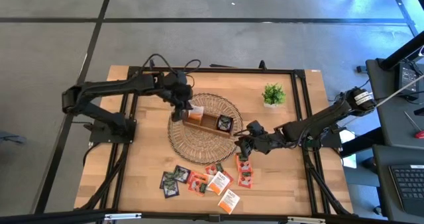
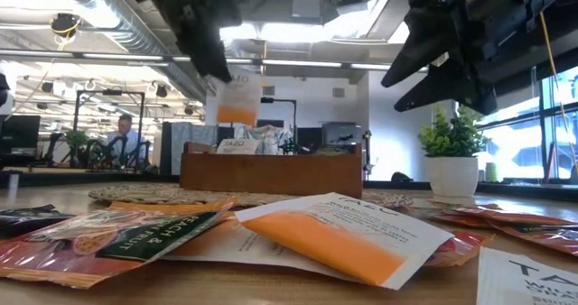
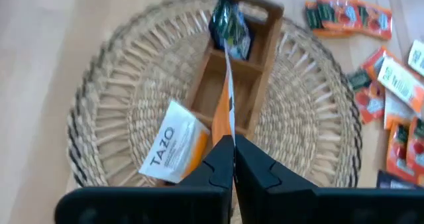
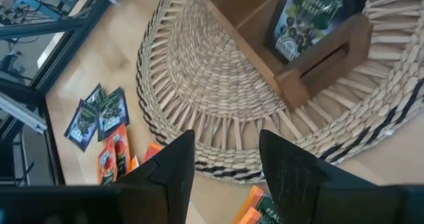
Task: Pick & Place Tea
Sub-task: Put the white tea bag into the left section of the wooden organizer
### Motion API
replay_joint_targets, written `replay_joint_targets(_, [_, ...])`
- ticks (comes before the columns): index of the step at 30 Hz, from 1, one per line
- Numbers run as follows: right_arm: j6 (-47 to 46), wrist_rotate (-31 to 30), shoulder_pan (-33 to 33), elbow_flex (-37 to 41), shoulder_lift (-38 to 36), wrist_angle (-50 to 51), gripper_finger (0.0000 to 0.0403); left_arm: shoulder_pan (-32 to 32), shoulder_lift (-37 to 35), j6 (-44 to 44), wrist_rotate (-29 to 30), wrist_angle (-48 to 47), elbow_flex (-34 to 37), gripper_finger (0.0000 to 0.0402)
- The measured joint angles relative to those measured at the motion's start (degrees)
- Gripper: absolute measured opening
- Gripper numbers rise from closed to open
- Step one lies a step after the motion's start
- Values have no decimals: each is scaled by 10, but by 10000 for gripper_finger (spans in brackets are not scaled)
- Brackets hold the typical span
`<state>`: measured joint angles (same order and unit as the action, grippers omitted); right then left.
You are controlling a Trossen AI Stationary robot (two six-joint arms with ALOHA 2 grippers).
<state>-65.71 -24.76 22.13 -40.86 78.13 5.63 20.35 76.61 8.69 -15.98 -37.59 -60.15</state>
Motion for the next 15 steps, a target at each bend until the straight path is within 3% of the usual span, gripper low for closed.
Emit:
replay_joint_targets(8, [-1, -2, 0, 0, 0, -2, 171, 11, 74, 59, -24, 6, 0, 2])
replay_joint_targets(15, [-2, -2, 0, 0, 0, -2, 171, 11, 105, 60, 29, 4, 0, 6])
